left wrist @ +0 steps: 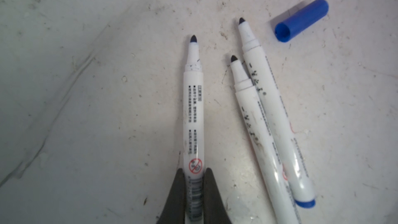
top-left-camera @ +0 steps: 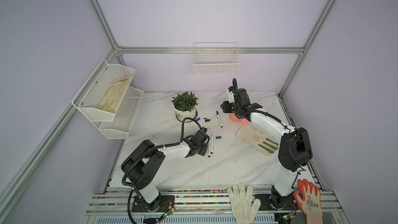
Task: Insert the pens into the pen caps
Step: 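Grasp an uncapped white marker from the group with the left gripper, then lift the white marker upright with the left gripper while the right gripper moves near it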
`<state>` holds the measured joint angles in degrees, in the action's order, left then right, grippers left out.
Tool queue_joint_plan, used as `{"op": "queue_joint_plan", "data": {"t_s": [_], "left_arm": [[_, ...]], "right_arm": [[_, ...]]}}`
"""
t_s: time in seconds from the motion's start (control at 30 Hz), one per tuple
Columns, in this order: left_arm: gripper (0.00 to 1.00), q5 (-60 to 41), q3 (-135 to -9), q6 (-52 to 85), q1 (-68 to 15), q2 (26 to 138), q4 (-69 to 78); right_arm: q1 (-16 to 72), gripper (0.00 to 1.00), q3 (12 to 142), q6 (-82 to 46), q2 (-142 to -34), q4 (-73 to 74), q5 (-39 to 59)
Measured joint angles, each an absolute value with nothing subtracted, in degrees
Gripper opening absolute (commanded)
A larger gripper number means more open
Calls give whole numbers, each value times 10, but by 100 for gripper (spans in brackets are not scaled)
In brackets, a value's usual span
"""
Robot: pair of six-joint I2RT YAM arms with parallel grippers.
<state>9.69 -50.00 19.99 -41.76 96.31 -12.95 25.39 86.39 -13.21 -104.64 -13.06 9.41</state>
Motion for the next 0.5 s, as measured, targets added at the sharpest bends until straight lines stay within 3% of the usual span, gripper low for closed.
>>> {"op": "queue_joint_plan", "data": {"t_s": [0.2, 0.5], "left_arm": [[0, 86, -499, 206, -401, 955, -102], [0, 31, -459, 255, -360, 859, 147]], "right_arm": [[256, 38, 831, -123, -1024, -119, 121], [320, 49, 771, -91, -982, -83, 256]]}}
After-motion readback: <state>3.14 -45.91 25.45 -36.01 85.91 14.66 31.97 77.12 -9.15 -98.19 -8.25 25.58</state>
